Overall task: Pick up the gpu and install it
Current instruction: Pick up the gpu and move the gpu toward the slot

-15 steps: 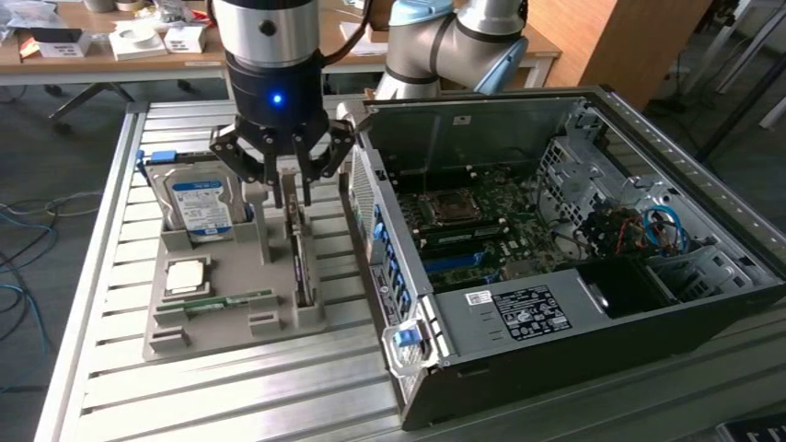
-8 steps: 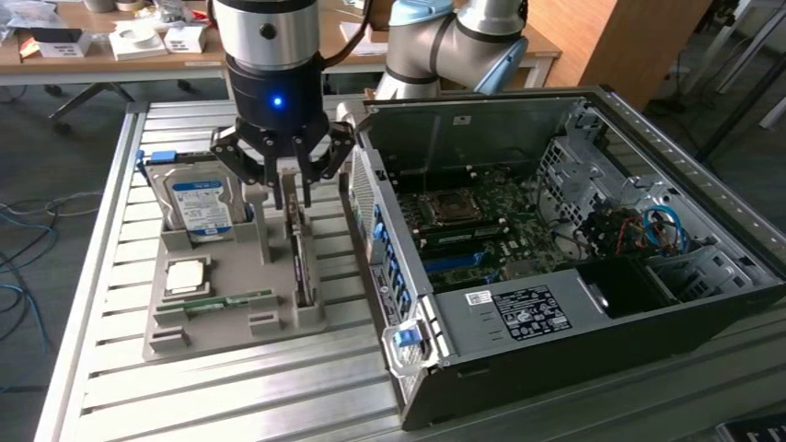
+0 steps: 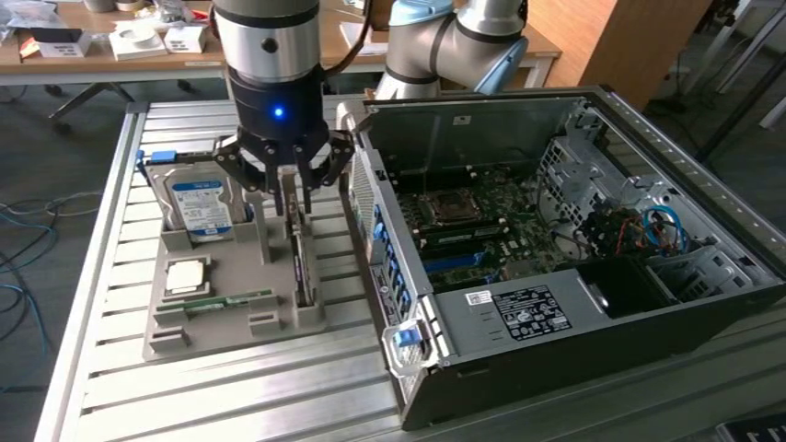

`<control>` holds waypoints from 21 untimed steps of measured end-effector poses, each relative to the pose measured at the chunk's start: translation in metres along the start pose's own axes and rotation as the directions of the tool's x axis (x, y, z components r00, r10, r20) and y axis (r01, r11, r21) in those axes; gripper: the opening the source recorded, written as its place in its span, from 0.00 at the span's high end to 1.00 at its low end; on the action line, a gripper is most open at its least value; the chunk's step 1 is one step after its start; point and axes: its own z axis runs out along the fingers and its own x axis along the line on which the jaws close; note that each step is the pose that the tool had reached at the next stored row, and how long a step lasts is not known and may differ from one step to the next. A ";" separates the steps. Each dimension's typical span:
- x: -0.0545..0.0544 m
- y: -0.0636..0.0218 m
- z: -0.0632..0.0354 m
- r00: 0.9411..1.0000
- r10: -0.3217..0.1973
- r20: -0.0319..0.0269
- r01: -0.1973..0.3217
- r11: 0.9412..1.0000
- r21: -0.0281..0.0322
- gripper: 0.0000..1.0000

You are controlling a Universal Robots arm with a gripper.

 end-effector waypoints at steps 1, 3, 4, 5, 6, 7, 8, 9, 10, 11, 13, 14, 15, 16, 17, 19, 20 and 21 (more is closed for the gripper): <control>0.000 -0.0001 0.0019 1.000 0.000 0.000 0.000 1.000 0.000 0.63; 0.000 -0.0002 0.0054 1.000 0.000 0.000 0.000 1.000 0.000 0.63; 0.000 -0.0003 0.0073 1.000 0.000 0.000 0.000 1.000 0.000 0.63; 0.000 -0.0004 0.0091 1.000 0.000 0.000 0.000 1.000 0.000 0.63; 0.000 -0.0005 0.0109 1.000 0.000 0.000 0.000 1.000 0.000 0.63; 0.000 -0.0006 0.0126 1.000 0.000 0.000 0.000 1.000 0.000 0.63; 0.000 -0.0006 0.0141 1.000 0.000 0.000 0.000 1.000 0.000 0.63; 0.000 -0.0006 0.0146 1.000 0.000 0.000 0.000 1.000 0.000 0.63; 0.000 -0.0007 0.0145 1.000 0.000 0.000 0.000 1.000 0.000 0.63; 0.000 -0.0006 0.0145 1.000 0.000 0.000 0.000 1.000 0.000 0.63; 0.000 -0.0006 0.0145 1.000 0.000 0.000 0.000 1.000 0.000 0.63; 0.000 -0.0007 0.0146 1.000 0.000 0.000 0.000 1.000 0.000 0.63; 0.000 -0.0006 0.0146 1.000 0.000 0.000 0.000 1.000 0.000 0.62; 0.000 -0.0007 0.0146 1.000 0.000 0.000 0.000 1.000 0.000 0.62; 0.000 -0.0006 0.0146 1.000 0.000 0.000 0.000 1.000 0.000 0.62; 0.000 -0.0007 0.0147 1.000 0.000 0.000 0.000 1.000 0.000 0.56; 0.000 -0.0007 0.0159 1.000 0.000 0.000 0.000 1.000 0.000 0.56; 0.000 -0.0008 0.0176 1.000 0.000 0.000 0.000 1.000 0.000 0.56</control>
